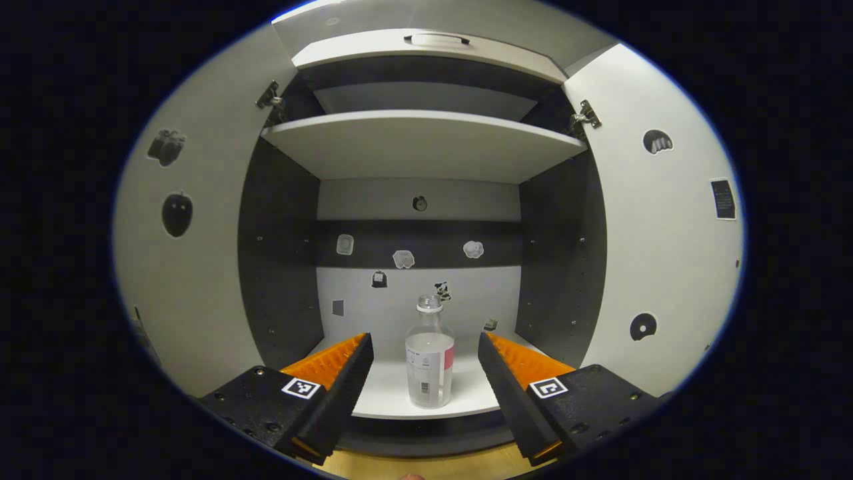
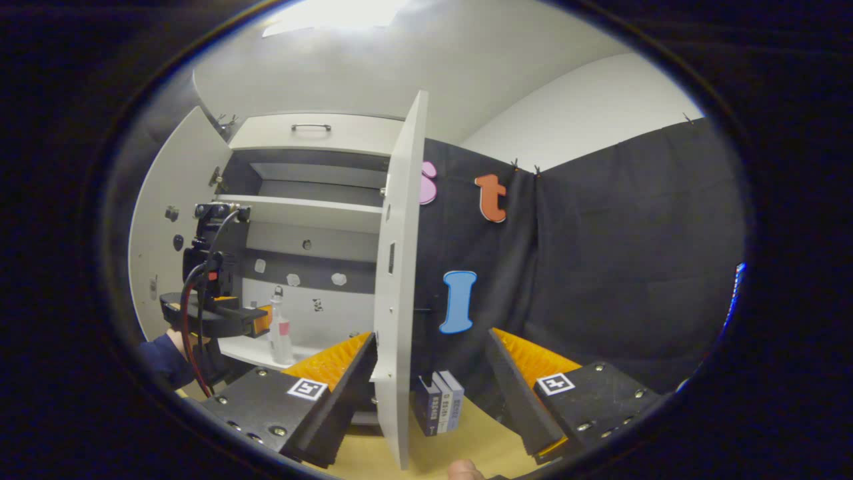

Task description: Grasp the bottle in the cabinet with the left hand and place it on the coaster, then close the right door with the right hand and the left door with the left hand.

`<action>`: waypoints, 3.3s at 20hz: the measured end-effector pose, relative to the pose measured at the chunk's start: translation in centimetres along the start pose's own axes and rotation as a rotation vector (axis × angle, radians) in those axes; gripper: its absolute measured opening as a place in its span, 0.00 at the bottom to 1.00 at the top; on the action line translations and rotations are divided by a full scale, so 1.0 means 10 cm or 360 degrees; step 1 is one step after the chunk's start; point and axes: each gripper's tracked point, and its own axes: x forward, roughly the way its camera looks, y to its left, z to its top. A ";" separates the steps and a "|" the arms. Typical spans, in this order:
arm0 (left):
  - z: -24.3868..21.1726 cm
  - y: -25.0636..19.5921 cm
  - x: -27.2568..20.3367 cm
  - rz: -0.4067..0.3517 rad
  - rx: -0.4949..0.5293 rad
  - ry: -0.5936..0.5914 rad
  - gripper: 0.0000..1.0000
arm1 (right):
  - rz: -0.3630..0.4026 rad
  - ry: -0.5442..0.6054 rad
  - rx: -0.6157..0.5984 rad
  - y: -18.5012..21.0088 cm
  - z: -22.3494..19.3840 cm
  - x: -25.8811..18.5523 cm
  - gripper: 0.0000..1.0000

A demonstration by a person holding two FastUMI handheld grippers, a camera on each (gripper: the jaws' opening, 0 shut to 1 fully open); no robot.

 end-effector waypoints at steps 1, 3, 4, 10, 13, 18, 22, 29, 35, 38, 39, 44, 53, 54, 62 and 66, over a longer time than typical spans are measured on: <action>-0.02 0.01 0.11 0.0005 0.0006 -0.0001 0.98 | -0.0046 0.0003 -0.0013 -0.08 -0.01 -0.01 0.98; -0.07 0.01 0.32 0.0011 0.0028 0.0010 0.98 | -0.0130 0.0016 -0.0038 -0.22 -0.04 -0.02 0.98; -0.09 0.02 0.41 0.0015 0.0030 0.0021 0.98 | -0.0163 0.0028 -0.0048 -0.27 -0.08 -0.03 0.98; -0.26 0.03 0.86 0.0039 -0.0021 0.0077 0.98 | -0.0253 0.0090 -0.0119 -0.43 -0.18 -0.07 0.99; -0.34 0.03 0.98 0.0046 -0.0051 0.0122 0.98 | -0.0277 0.0114 -0.0135 -0.47 -0.22 -0.08 0.94; -0.33 0.05 1.01 0.0056 -0.0091 0.0128 0.76 | -0.0266 0.0140 -0.0117 -0.50 -0.28 -0.07 0.99; -0.28 0.04 0.86 0.0016 -0.0150 0.0129 0.76 | -0.0223 0.0124 -0.0104 -0.49 -0.26 -0.03 0.98; -0.13 -0.08 0.25 -0.0141 -0.0199 0.0073 0.76 | -0.0092 0.0099 -0.0044 -0.44 -0.23 -0.06 0.98; -0.41 -0.16 -0.37 -0.0299 -0.0231 0.0123 0.76 | 0.0044 0.0087 -0.0002 -0.37 -0.22 -0.09 0.94; -0.65 -0.19 -0.66 -0.0365 -0.0288 0.0180 0.76 | 0.0101 0.0075 0.0011 -0.36 -0.21 -0.09 0.98; -0.76 -0.19 -0.76 -0.0377 -0.0301 0.0204 0.76 | 0.0117 0.0070 0.0015 -0.35 -0.20 -0.08 0.98; -1.40 -0.23 -1.22 -0.0424 -0.0317 0.0369 0.76 | 0.0196 0.0051 0.0020 -0.29 -0.19 -0.07 0.99; -2.72 -0.29 -1.82 -0.0357 -0.0409 0.0717 0.76 | 0.0265 0.0029 0.0014 -0.24 -0.15 -0.03 0.98; -2.84 -0.30 -1.87 -0.0351 -0.0404 0.0758 0.77 | 0.0264 0.0029 0.0012 -0.25 -0.16 -0.03 0.98; -3.54 -0.27 -2.13 -0.0247 -0.0441 0.0984 0.77 | 0.0254 0.0036 0.0006 -0.32 -0.17 0.04 0.98; -3.64 -0.23 -2.09 -0.0171 -0.0413 0.0931 0.78 | 0.0255 0.0043 -0.0002 -0.33 -0.21 0.06 0.98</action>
